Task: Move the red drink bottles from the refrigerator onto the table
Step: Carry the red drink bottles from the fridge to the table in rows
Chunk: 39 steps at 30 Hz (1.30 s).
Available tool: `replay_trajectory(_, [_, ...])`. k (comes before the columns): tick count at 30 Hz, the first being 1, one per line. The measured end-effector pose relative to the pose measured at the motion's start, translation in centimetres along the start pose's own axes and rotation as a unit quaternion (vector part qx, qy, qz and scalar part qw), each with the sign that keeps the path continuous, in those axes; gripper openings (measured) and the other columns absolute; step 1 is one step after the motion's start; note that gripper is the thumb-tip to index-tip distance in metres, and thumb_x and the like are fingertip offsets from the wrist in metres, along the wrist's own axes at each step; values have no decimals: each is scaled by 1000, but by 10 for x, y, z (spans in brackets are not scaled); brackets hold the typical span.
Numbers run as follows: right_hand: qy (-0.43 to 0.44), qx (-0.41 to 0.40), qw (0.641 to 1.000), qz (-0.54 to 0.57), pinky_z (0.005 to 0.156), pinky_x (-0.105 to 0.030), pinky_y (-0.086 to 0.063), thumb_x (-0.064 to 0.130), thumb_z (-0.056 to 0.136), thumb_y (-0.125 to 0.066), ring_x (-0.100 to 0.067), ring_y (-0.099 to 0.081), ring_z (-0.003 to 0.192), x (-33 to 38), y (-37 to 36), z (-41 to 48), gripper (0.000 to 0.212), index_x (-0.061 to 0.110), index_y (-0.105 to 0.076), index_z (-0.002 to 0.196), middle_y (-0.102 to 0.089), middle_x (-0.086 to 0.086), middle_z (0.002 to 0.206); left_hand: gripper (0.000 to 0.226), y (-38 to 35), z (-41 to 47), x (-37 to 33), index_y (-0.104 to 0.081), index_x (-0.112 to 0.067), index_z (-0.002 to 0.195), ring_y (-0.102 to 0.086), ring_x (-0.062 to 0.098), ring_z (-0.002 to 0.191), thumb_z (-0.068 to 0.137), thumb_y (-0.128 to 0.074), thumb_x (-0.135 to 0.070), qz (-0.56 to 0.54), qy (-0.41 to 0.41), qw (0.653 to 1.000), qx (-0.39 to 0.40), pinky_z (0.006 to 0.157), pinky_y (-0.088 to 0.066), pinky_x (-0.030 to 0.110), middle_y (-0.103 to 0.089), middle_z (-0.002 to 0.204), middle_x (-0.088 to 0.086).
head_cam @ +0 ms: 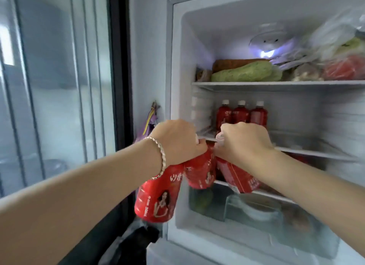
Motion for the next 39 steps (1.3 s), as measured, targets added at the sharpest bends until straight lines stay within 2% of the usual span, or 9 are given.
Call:
replay_trajectory(3, [75, 95, 992, 46, 64, -28, -33, 45, 88, -46, -28, -59, 96, 63, -20, -27, 33, 18, -41, 69, -63, -3, 98, 44, -4, -74, 23, -40, -13, 68, -61, 30, 86, 90, -36, -51, 41, 34, 997, 62, 64, -36, 28, -64, 90, 9])
replay_trajectory(7, [190, 173, 959, 116, 68, -28, -35, 42, 86, -48, -28, -58, 98, 163, -24, -82, 24, 20, -52, 77, -64, -2, 106, 45, 3, -194, 70, -36, -12, 62, -61, 30, 92, 90, -36, -47, 84, 150, 971, 164, 67, -35, 28, -62, 85, 9])
replay_trajectory(10, [281, 181, 930, 154, 69, -29, -35, 43, 89, -45, -24, -58, 101, 247, -8, -133, 27, 18, -55, 88, -64, 1, 104, 35, 29, -298, 104, -44, -13, 68, -63, 27, 85, 87, -36, -42, 124, 229, 944, 205, 65, -36, 26, -62, 81, 5])
replay_trajectory(14, [401, 146, 874, 233, 69, -28, -35, 47, 88, -46, -24, -61, 101, 366, 40, -213, 27, 21, -50, 91, -66, -1, 102, 43, 90, -449, 135, -63, -11, 81, -65, 29, 87, 88, -36, -44, 182, 333, 889, 257, 65, -36, 26, -69, 92, 10])
replay_trajectory(23, [606, 189, 706, 314, 71, -28, -42, 51, 86, -49, -29, -62, 98, 618, 202, -472, 39, 17, -55, 102, -68, -7, 107, 40, 301, -804, 116, -63, -10, 93, -64, 27, 90, 87, -43, -45, 230, 589, 720, 285, 67, -39, 26, -69, 98, 10])
replay_trajectory(26, [662, 186, 644, 334, 67, -27, -49, 53, 85, -49, -27, -61, 81, 677, 266, -563, 39, 18, -57, 100, -69, -5, 99, 42, 367, -898, 84, -60, -11, 98, -64, 27, 96, 89, -41, -47, 258, 655, 652, 283, 71, -40, 27, -69, 103, 8])
replay_trajectory(30, [733, 176, 554, 352, 47, -20, -35, 55, 86, -50, -20, -52, 65, 731, 349, -673, 38, 19, -58, 96, -57, 1, 78, 44, 447, -1000, 36, -58, -11, 100, -63, 28, 97, 90, -39, -49, 293, 724, 556, 284, 74, -41, 29, -68, 103, 8])
replay_trajectory(34, [801, 167, 453, 355, 57, -25, -39, 50, 85, -51, -21, -52, 68, 770, 424, -774, 31, 20, -49, 87, -53, 3, 75, 47, 516, -1078, -12, -56, -12, 93, -64, 29, 94, 87, -35, -54, 329, 785, 460, 251, 69, -36, 28, -69, 98, 7])
replay_trajectory(39, [873, 166, 321, 328, 63, -26, -41, 58, 83, -53, -19, -51, 71, 795, 505, -890, 37, 21, -44, 86, -52, 5, 78, 37, 585, -1148, -80, -44, -17, 81, -65, 28, 90, 88, -41, -53, 361, 847, 336, 199, 66, -34, 29, -69, 93, 6])
Point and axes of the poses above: each hand's wrist, its own z-axis towards the middle knuckle, its own y-axis out of the back of the hand, x = y × z, the point moved 7 cm from there along z, towards the middle knuckle
